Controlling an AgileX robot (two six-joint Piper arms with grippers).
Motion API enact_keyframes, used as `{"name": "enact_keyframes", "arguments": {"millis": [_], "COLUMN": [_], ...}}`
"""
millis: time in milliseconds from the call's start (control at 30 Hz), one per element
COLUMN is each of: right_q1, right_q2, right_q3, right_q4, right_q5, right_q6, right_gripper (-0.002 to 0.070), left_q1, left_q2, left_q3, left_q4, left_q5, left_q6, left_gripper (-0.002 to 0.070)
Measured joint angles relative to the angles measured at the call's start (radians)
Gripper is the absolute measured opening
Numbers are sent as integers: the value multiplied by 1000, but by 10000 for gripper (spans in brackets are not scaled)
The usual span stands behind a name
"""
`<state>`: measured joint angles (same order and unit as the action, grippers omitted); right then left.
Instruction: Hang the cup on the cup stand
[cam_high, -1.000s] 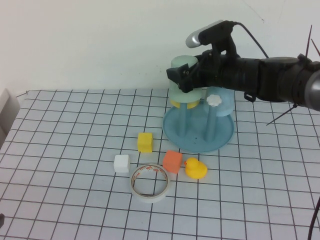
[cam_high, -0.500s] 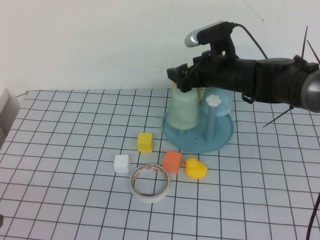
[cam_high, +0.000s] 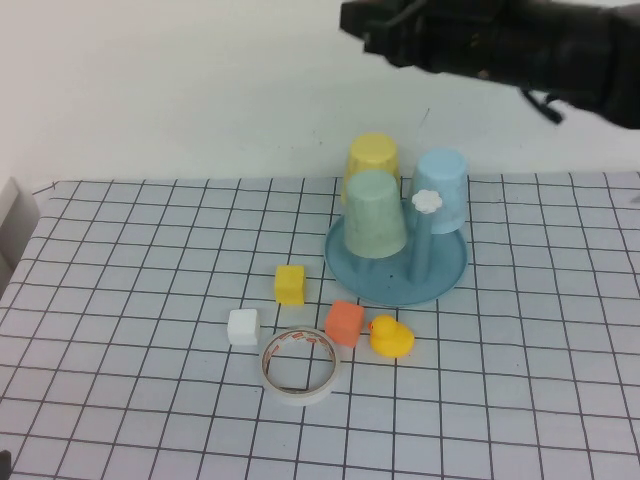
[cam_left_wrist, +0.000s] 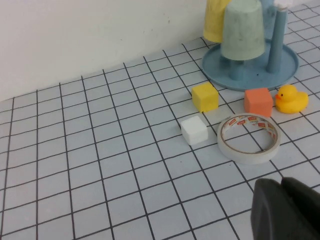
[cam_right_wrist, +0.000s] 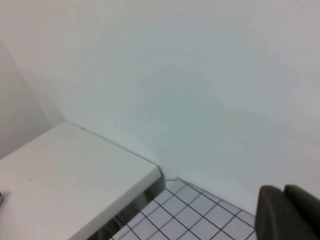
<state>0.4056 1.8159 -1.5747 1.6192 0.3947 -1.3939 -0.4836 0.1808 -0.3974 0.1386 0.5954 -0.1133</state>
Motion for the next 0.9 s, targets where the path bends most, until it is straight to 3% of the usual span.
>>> {"name": "enact_keyframes", "arguments": {"millis": [567, 900], "right_q1": [0, 0], "right_q2": [-853, -1240], "right_q3": [744, 1024], "right_q4": [-28, -28], "right_q5": [-116, -176], "right_q6": [-107, -106], "right_gripper": [6, 6], "left_q1": [0, 0], "left_q2": [0, 0], "left_q3": [121, 156], "left_q4": [-7, -7], "left_q5": [-38, -27], "left_q6": [-2, -2], "left_gripper": [-1, -1]}}
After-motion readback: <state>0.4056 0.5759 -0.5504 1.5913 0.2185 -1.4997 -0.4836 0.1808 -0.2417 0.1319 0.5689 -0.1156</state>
